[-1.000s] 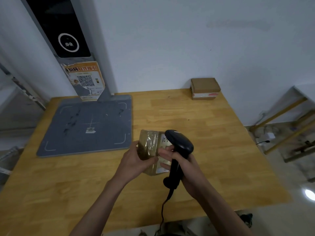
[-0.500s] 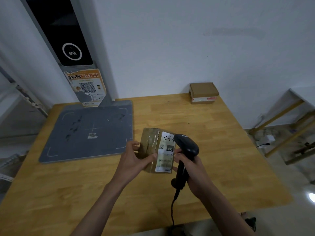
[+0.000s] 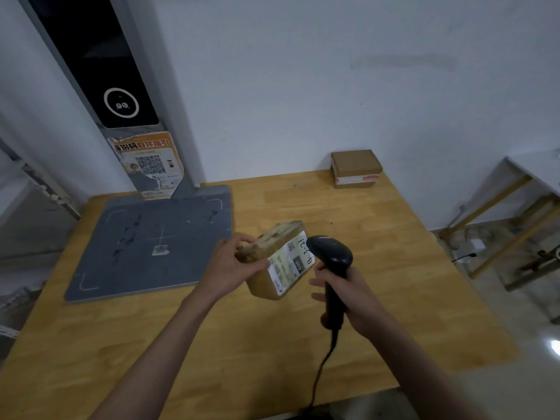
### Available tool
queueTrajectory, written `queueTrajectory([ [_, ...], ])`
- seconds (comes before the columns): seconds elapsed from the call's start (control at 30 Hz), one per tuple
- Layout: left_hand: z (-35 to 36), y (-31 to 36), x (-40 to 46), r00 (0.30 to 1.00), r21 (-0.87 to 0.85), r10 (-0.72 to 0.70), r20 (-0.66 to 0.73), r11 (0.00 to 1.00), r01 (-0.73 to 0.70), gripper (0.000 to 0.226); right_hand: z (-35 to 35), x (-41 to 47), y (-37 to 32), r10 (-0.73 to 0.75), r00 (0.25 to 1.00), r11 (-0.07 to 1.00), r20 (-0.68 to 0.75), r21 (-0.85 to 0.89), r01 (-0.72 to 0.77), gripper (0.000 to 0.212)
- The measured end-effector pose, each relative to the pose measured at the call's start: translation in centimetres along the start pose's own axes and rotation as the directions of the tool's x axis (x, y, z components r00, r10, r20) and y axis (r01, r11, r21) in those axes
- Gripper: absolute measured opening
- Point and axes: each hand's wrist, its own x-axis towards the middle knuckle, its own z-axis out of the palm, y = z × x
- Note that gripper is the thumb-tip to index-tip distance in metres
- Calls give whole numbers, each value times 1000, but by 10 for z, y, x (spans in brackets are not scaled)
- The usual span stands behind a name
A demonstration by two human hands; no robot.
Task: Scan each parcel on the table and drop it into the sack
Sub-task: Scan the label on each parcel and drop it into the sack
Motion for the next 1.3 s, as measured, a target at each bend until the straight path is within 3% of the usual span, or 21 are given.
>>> queueTrajectory([
  [0.03, -7, 3, 9, 1000, 6, 15, 4, 1000, -15, 43, -7, 3, -5, -98, 995, 975, 3, -202, 97, 9],
  [0.1, -21, 9, 24, 999, 11, 43, 21, 999, -43, 39, -16, 7, -17, -240, 962, 792, 127, -548, 270, 5],
  [0.13, -27, 13, 31, 998, 16, 52, 32, 998, -53, 38, -18, 8, -24, -252, 945, 694, 208, -642, 326, 4],
  [0.3, -45, 24, 51, 995, 66, 62, 77, 996, -67, 44, -13, 13, -44, -251, 860, 370, 445, -776, 510, 24],
  [0.4, -50, 28, 57, 993, 72, 78, 88, 994, -84, 40, -10, 13, -51, -260, 828, 262, 497, -789, 556, 35],
  [0.57, -53, 33, 62, 991, 69, 92, 101, 993, -100, 49, -6, 13, -60, -252, 806, 281, 536, -756, 591, 33],
  [0.73, -51, 36, 66, 985, 43, 114, 127, 992, -120, 26, -5, 16, -64, -221, 795, 285, 565, -742, 606, 27],
  [0.87, -50, 37, 69, 981, 47, 120, 152, 991, -129, 24, -5, 16, -67, -202, 790, 278, 579, -739, 613, 18],
  [1.1, -49, 40, 74, 980, 26, 127, 152, 991, -133, 23, -7, 17, -72, -191, 785, 283, 590, -733, 619, 31],
  [1.3, -44, 46, 83, 978, 34, 139, 154, 989, -145, 23, -14, 24, -74, -194, 778, 296, 598, -720, 627, 23],
])
